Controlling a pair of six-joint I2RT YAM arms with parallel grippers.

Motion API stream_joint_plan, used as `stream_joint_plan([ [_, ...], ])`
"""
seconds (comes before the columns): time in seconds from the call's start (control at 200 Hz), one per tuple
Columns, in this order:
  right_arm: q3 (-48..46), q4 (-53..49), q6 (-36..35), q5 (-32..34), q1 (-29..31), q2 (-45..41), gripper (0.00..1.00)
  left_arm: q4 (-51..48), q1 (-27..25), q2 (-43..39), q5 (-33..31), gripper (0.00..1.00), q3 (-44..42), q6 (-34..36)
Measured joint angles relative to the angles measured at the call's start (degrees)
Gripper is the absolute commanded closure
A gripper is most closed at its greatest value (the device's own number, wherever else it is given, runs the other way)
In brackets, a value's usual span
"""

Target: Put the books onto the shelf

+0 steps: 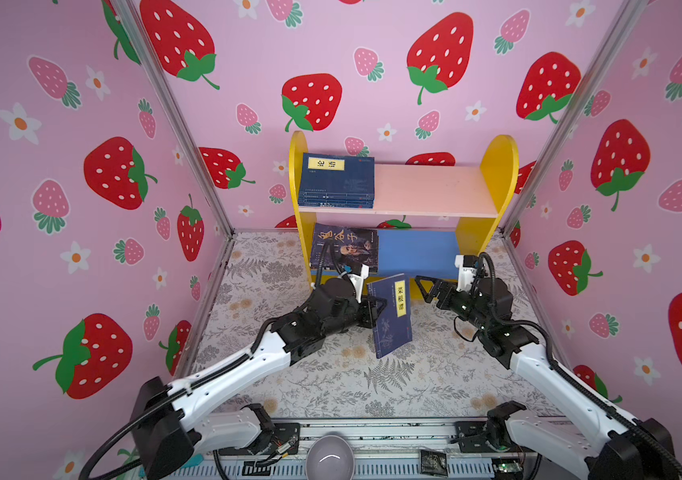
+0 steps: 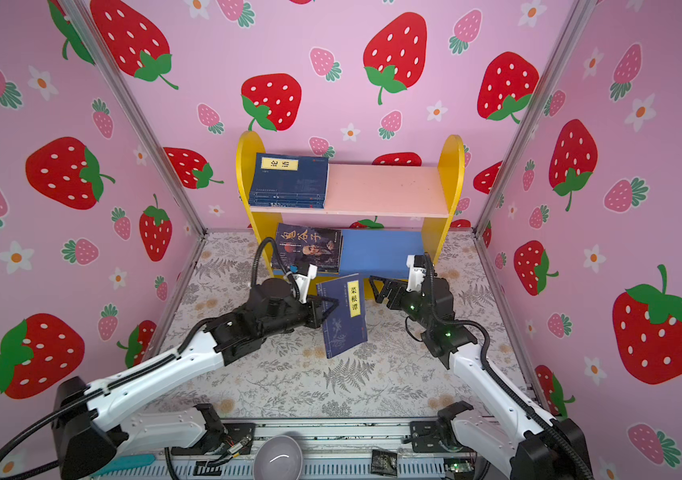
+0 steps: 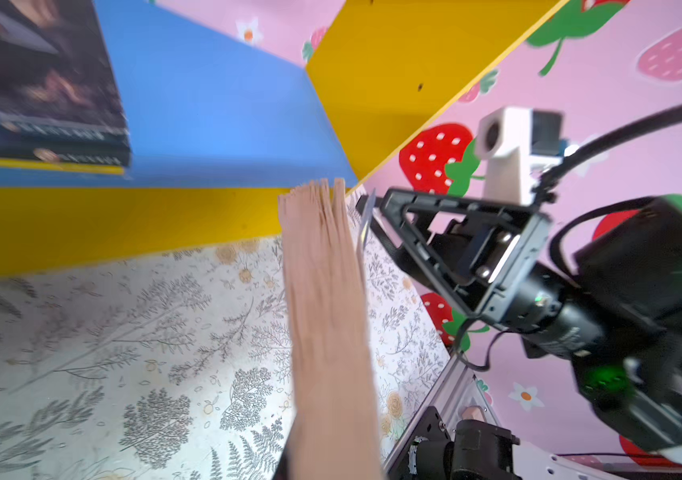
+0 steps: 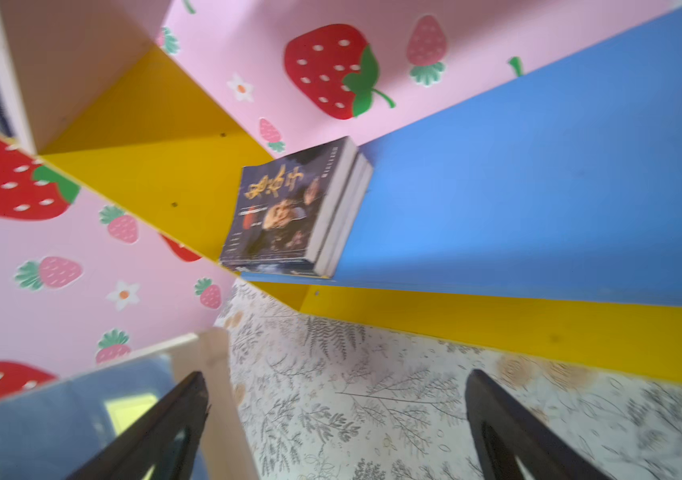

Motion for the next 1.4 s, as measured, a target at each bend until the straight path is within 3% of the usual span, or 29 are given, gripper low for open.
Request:
stream_joint_plan([
  [0.255,-4.79,15.76,9.03,-9.62,5.92,0.98,0.00,3.98,11.47,-12.11,-3.13,1.00,-6.16,-7.65],
  [0.51,-6.40,30.73,16.44,-12.09,14.32,8.02,0.00,12.76,12.46,-11.47,-6.10,1.00,-8.63,-16.41],
  [0.755,-6.01,36.92,21.33,-12.11,15.74,15.67,0.03,23.89,12.55,-7.61,-8.09,1.00,-11.72,-21.70],
  [0.955,-2.12,43.87,24.81,-12.70,15.91,20.26,0.33,30.21,12.57,-4.28,-6.97,1.00,-12.11,-23.82],
  [1.12,-0.46,53.07,29.44,-13.14,16.02,25.90,0.48,34.12,12.57,-2.64,-5.88,1.00,-12.31,-24.87],
  [1.17,-0.33,55.80,30.88,-13.05,16.04,27.87,0.58,35.21,12.57,-2.08,-5.53,1.00,-12.44,-25.16],
  [1.355,0.00,62.20,35.52,-13.07,16.04,31.39,0.82,35.32,12.92,-1.18,-5.57,1.00,-12.94,-25.18],
  [1.38,0.17,62.12,35.30,-13.07,16.04,31.26,0.83,35.19,12.94,-1.22,-5.66,0.96,-12.94,-25.05],
  [1.395,0.35,62.07,35.60,-13.05,16.00,31.26,0.84,35.10,12.94,-1.29,-5.73,0.88,-12.94,-25.03],
])
